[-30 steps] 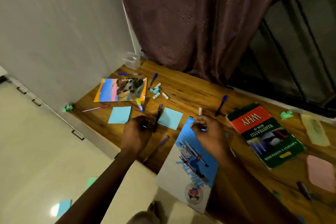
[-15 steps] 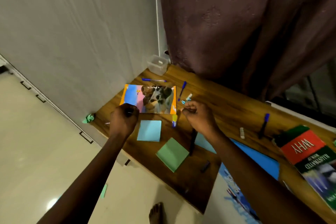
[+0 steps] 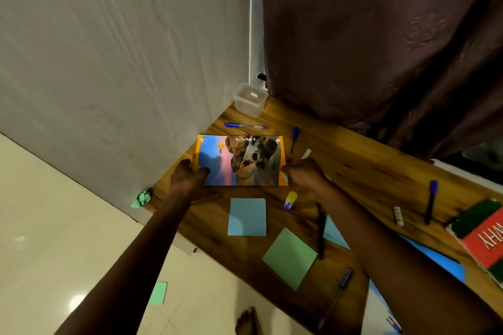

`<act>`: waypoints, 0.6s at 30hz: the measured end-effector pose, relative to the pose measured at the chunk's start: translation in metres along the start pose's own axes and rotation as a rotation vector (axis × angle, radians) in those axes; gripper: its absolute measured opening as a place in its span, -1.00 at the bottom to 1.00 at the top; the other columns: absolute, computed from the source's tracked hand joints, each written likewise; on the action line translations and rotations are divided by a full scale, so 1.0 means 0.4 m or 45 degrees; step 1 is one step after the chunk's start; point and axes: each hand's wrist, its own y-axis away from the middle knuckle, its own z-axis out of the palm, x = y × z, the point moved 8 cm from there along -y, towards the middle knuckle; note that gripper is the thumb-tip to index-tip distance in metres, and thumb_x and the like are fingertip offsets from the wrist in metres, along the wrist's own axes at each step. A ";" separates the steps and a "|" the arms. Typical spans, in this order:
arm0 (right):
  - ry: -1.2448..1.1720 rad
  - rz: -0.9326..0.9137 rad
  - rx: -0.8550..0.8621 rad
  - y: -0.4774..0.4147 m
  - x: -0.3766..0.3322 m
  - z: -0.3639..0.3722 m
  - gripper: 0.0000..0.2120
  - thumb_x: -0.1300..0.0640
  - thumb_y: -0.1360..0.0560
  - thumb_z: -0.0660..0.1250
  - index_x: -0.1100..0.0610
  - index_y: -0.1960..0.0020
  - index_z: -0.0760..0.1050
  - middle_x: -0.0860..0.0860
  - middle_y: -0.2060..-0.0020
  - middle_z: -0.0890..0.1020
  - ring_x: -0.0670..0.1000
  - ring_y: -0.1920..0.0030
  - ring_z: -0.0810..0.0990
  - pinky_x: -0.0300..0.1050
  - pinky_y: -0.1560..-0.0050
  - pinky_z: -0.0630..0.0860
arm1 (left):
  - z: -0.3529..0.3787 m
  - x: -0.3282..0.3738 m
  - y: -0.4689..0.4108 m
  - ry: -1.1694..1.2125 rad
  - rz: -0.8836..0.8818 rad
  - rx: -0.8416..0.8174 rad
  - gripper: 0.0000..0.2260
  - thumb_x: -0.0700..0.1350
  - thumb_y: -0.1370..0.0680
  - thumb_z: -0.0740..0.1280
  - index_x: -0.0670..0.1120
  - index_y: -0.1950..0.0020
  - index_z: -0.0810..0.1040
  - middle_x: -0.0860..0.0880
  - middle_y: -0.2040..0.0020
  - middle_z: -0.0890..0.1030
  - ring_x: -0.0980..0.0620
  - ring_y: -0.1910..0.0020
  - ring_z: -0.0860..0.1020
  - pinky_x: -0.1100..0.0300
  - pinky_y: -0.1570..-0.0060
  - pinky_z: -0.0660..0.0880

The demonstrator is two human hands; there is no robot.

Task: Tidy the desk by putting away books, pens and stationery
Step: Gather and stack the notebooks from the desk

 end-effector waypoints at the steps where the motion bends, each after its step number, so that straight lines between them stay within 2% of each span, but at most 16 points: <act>1: 0.015 0.010 0.009 -0.006 -0.001 0.001 -0.67 -0.07 -0.54 0.38 0.20 -0.05 0.67 0.14 0.07 0.67 0.07 0.17 0.55 -0.01 0.03 0.54 | 0.000 -0.001 -0.006 0.029 -0.027 0.008 -0.41 -0.09 -0.58 0.42 -0.27 -0.52 0.32 -0.17 -0.41 0.48 -0.26 -0.38 0.47 0.04 -0.06 0.50; 2: -0.001 0.031 0.008 -0.013 0.001 0.006 -0.68 -0.06 -0.54 0.39 0.20 -0.05 0.65 0.13 0.09 0.66 0.05 0.20 0.54 -0.04 0.10 0.52 | 0.003 -0.001 -0.010 0.087 -0.046 0.009 -0.44 -0.11 -0.59 0.41 -0.27 -0.52 0.32 -0.11 -0.36 0.48 -0.25 -0.38 0.47 0.07 -0.01 0.47; 4: -0.046 0.068 -0.001 -0.019 0.005 0.020 -0.71 -0.03 -0.53 0.41 0.19 -0.06 0.63 0.09 0.15 0.62 -0.02 0.28 0.48 -0.13 0.30 0.42 | 0.005 -0.015 -0.023 0.172 -0.089 0.007 -0.48 -0.15 -0.60 0.39 -0.29 -0.51 0.35 -0.18 -0.39 0.49 -0.23 -0.34 0.49 0.11 0.03 0.46; 6: -0.065 0.073 -0.007 -0.022 0.003 0.031 -0.72 -0.02 -0.52 0.44 0.17 -0.08 0.60 0.04 0.17 0.56 -0.03 0.27 0.46 -0.19 0.38 0.33 | -0.002 -0.022 -0.029 0.252 -0.114 0.020 -0.51 -0.23 -0.59 0.39 -0.30 -0.48 0.37 -0.17 -0.32 0.51 -0.19 -0.27 0.51 0.13 0.08 0.50; 9: -0.085 0.047 -0.004 -0.027 -0.007 0.032 -0.72 0.05 -0.51 0.48 0.20 -0.12 0.59 0.06 0.09 0.56 0.03 0.18 0.50 -0.20 0.38 0.33 | -0.023 -0.010 -0.034 0.354 -0.049 0.040 -0.53 -0.29 -0.44 0.44 -0.32 -0.35 0.52 -0.18 -0.18 0.61 -0.22 -0.16 0.59 0.00 -0.06 0.56; 11: -0.083 0.048 0.018 -0.035 -0.006 0.024 -0.73 0.11 -0.50 0.49 0.26 -0.10 0.63 0.13 0.05 0.63 0.12 0.10 0.60 -0.13 0.28 0.50 | -0.029 0.007 -0.037 0.436 0.024 0.004 -0.63 -0.34 -0.36 0.43 -0.23 -0.17 0.64 -0.20 -0.02 0.68 -0.23 -0.03 0.66 -0.15 -0.08 0.63; 12: -0.133 0.060 0.047 -0.038 -0.001 0.018 -0.76 0.16 -0.47 0.50 0.30 -0.07 0.65 0.18 0.06 0.68 0.18 0.08 0.66 -0.05 0.18 0.61 | -0.033 0.021 -0.033 0.476 0.058 -0.015 -0.68 -0.41 -0.37 0.41 -0.17 -0.08 0.66 -0.19 0.04 0.69 -0.21 0.04 0.68 -0.15 -0.05 0.64; 13: -0.224 0.058 0.063 -0.034 0.001 0.013 -0.79 0.21 -0.45 0.51 0.32 -0.02 0.67 0.23 0.09 0.70 0.22 0.08 0.69 0.06 0.08 0.64 | -0.041 0.032 -0.031 0.520 0.083 -0.012 -0.66 -0.46 -0.38 0.40 -0.14 -0.06 0.67 -0.19 0.06 0.70 -0.20 0.08 0.68 -0.12 0.00 0.65; 15: -0.455 0.029 0.047 -0.017 0.001 0.007 -0.85 0.32 -0.41 0.53 0.37 0.07 0.66 0.27 0.16 0.68 0.30 0.06 0.71 0.17 0.02 0.66 | -0.070 0.058 -0.016 0.603 0.151 0.038 -0.59 -0.47 -0.38 0.39 -0.15 -0.15 0.68 -0.17 0.02 0.70 -0.20 0.09 0.69 -0.05 0.08 0.65; 16: -0.574 0.012 0.024 -0.006 -0.002 0.005 -0.88 0.36 -0.41 0.51 0.38 0.09 0.63 0.27 0.16 0.66 0.30 0.07 0.70 0.16 0.06 0.65 | -0.085 0.064 -0.014 0.637 0.181 0.068 -0.57 -0.47 -0.38 0.40 -0.16 -0.18 0.67 -0.16 0.00 0.70 -0.19 0.10 0.68 -0.01 0.12 0.64; 18: -0.774 0.008 -0.032 0.028 -0.002 -0.009 -0.90 0.39 -0.45 0.48 0.31 0.06 0.60 0.22 0.14 0.61 0.16 0.14 0.64 0.01 0.18 0.60 | -0.104 0.090 0.012 0.673 0.257 0.078 -0.57 -0.44 -0.38 0.42 -0.13 -0.20 0.68 -0.13 -0.07 0.71 -0.15 0.07 0.70 0.01 0.11 0.64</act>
